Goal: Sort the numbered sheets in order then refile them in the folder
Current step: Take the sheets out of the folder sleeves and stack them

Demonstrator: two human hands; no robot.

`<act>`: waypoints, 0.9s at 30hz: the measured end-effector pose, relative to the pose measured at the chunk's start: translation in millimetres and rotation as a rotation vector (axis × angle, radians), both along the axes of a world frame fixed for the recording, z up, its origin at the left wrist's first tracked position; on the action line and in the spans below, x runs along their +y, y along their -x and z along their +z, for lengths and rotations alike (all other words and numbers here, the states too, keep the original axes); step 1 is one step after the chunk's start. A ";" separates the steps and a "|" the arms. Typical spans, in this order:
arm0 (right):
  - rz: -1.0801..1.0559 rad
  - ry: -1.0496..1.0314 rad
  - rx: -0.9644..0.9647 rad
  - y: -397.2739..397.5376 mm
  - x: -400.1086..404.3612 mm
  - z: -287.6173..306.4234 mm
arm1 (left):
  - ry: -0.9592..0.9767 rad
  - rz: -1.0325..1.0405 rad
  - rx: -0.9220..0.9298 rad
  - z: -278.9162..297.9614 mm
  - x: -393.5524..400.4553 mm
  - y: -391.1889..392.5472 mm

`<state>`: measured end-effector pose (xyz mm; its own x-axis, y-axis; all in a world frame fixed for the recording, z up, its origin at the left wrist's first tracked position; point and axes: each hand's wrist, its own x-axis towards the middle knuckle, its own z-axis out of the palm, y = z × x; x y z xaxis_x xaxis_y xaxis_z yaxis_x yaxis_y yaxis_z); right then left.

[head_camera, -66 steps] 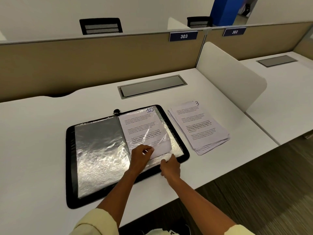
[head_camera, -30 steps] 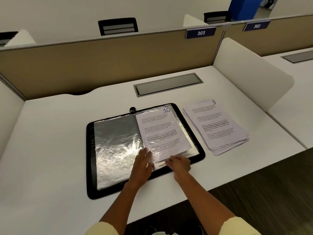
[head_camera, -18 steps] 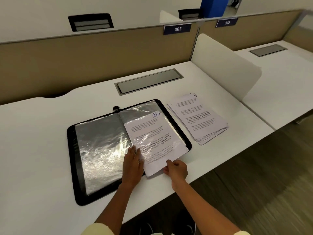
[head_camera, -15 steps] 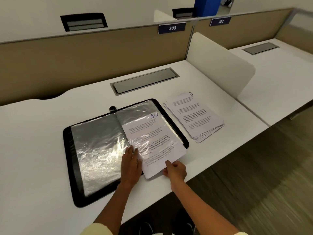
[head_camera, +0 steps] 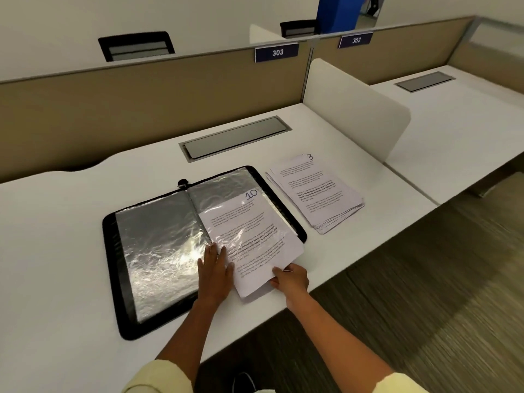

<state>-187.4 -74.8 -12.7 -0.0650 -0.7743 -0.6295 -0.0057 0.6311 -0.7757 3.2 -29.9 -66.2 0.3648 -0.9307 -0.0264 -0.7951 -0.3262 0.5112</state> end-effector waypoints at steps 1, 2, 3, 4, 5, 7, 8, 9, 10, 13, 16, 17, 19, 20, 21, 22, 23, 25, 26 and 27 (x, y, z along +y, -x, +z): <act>0.010 -0.008 -0.011 4.2 1.9 0.4 | -0.013 0.014 -0.008 0.9 1.4 4.3; 0.018 -0.015 -0.028 8.2 4.0 0.5 | -0.025 0.027 -0.019 2.2 2.7 7.8; 0.026 -0.021 -0.047 13.8 6.4 0.6 | -0.035 0.036 -0.031 3.3 4.7 13.0; 0.034 -0.024 -0.066 19.4 8.8 0.9 | -0.044 0.043 -0.040 5.6 6.9 18.7; 0.042 -0.029 -0.079 25.6 11.3 1.1 | -0.055 0.047 -0.042 7.0 9.4 25.4; 0.060 -0.039 -0.092 37.8 16.0 1.7 | -0.070 0.055 -0.030 8.4 14.9 36.9; 0.068 -0.044 -0.100 45.2 19.0 2.5 | -0.072 0.058 -0.025 8.7 18.5 43.5; 0.074 -0.050 -0.111 52.6 21.3 2.7 | -0.068 0.060 -0.021 8.9 21.9 49.5; 0.077 -0.054 -0.125 60.8 24.3 3.0 | -0.063 0.062 -0.012 9.0 25.5 55.7; 0.104 -0.058 -0.136 84.8 34.0 2.3 | -0.032 0.084 0.023 8.7 35.8 73.8; 0.125 -0.058 -0.137 111.0 45.1 -1.9 | 0.012 0.137 0.114 7.2 48.0 96.2; 0.132 -0.058 -0.134 118.6 48.9 -2.6 | 0.026 0.159 0.145 6.5 51.9 101.8; 0.146 -0.062 -0.130 138.2 58.8 -3.1 | 0.035 0.195 0.180 5.5 61.2 116.3; 0.149 -0.064 -0.130 148.5 63.6 -3.7 | 0.034 0.204 0.181 4.8 65.8 123.7; 0.152 -0.065 -0.124 158.6 67.9 -5.2 | 0.033 0.209 0.172 3.6 70.8 130.9; 0.149 -0.066 -0.123 167.3 71.5 -6.8 | 0.034 0.210 0.162 2.6 74.9 136.6; 0.146 -0.067 -0.122 176.6 75.4 -8.2 | 0.035 0.210 0.152 1.2 79.3 142.9; 0.137 -0.063 -0.125 194.2 81.6 -10.9 | 0.037 0.201 0.143 -0.5 84.9 153.7; 0.129 -0.058 -0.128 202.3 84.2 -11.3 | 0.038 0.195 0.139 -0.7 86.6 158.4; 0.120 -0.052 -0.127 209.3 85.9 -11.9 | 0.039 0.191 0.134 -0.6 87.1 162.3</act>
<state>-396.7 11.2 -24.5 0.1088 -0.7380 -0.6660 0.0124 0.6710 -0.7414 -159.1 57.2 -66.8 0.5299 -0.8464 -0.0520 -0.6448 -0.4420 0.6235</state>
